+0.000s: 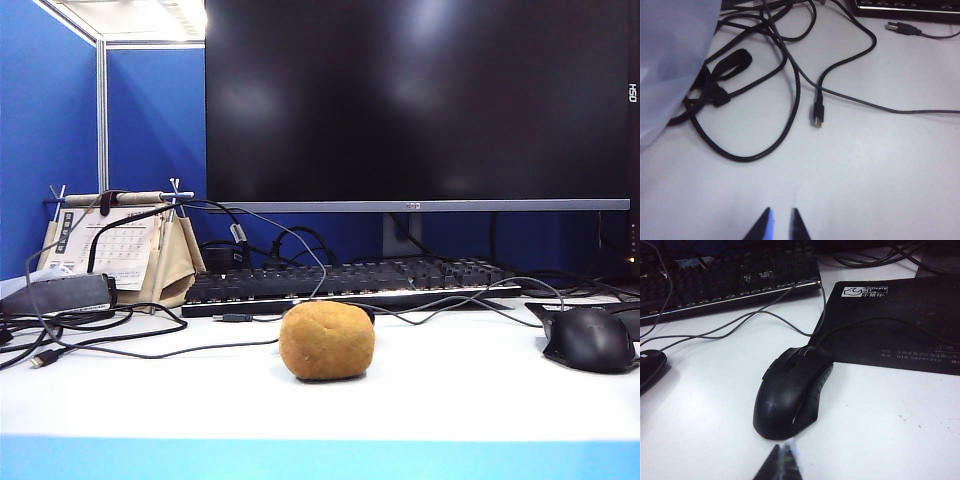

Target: Pick up the kiwi and place it near the upside-down mouse.

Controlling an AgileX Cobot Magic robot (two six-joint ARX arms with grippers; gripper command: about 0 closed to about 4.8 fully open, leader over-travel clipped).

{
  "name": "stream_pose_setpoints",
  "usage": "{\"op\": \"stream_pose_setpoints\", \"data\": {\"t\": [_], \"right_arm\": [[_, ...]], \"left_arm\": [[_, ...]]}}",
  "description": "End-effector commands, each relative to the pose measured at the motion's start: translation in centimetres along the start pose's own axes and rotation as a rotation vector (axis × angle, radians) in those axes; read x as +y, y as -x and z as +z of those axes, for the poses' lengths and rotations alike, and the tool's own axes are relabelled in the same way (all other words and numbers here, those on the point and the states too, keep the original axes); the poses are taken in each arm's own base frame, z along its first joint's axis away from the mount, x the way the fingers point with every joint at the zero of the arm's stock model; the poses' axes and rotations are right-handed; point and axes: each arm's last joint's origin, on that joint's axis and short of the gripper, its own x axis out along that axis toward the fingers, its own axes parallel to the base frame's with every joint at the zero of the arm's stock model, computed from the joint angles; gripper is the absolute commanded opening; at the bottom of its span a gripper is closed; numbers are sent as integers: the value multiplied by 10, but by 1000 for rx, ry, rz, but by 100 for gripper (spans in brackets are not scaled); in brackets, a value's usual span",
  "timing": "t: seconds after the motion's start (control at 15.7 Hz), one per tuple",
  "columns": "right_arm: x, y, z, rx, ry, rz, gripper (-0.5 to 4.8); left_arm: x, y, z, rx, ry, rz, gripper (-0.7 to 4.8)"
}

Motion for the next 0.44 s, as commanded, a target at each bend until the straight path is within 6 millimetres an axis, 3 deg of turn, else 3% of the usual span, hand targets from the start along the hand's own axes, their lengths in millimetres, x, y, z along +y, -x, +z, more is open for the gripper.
{"op": "stream_pose_setpoints", "data": {"t": [0.06, 0.44], "right_arm": [[0, -1, -2, 7, 7, -1, -5], [0, -1, -2, 8, 30, 0, -5]], "left_arm": [[0, -1, -2, 4, 1, 0, 57], [0, -1, -2, 4, 1, 0, 57]]}}
